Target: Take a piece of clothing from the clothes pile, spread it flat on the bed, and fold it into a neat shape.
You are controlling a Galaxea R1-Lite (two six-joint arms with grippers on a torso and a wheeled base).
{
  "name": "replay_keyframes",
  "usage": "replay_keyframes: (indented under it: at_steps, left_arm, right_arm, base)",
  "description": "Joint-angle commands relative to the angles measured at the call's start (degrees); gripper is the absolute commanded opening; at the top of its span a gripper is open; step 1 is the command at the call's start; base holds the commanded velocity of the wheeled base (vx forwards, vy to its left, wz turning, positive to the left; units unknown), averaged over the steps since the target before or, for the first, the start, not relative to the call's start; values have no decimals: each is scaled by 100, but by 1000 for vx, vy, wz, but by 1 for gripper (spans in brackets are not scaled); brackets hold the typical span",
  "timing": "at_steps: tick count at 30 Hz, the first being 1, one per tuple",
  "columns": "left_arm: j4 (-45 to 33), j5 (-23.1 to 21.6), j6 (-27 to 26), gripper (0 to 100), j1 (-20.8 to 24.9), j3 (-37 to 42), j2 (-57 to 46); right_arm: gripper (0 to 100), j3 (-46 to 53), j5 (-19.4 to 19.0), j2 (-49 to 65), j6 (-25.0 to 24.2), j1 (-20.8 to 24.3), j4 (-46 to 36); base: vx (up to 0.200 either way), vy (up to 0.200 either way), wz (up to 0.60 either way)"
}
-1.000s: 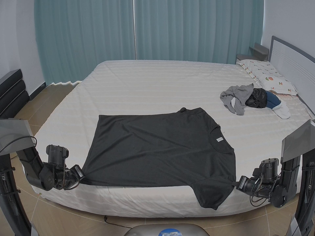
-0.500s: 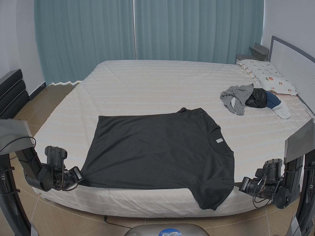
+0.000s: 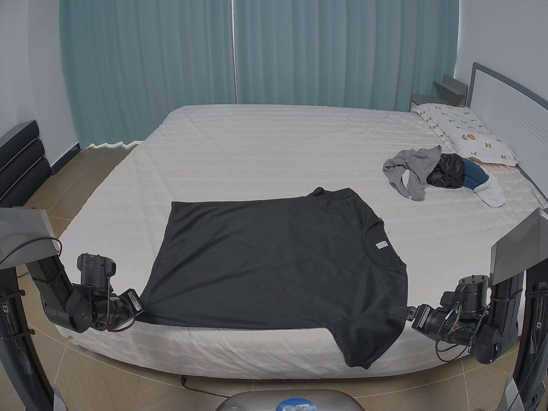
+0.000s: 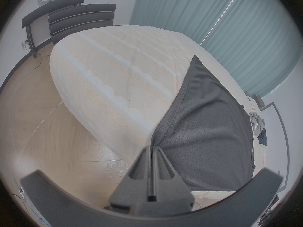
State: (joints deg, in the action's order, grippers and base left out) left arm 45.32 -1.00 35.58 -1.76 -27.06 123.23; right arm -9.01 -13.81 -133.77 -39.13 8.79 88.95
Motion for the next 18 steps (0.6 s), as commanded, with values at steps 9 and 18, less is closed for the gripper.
replay_keyframes:
  at_steps: [9,18]
  left_arm:
    - [-6,-6,10,0,0,-18,34]
    - [-24,-6,10,0,0,-18,34]
  right_arm:
    - [0,-409,19,-387,-24,26,52]
    - [0,-259,36,-325,2,-26,-89]
  base:
    - [0,0,0]
    - [0,0,0]
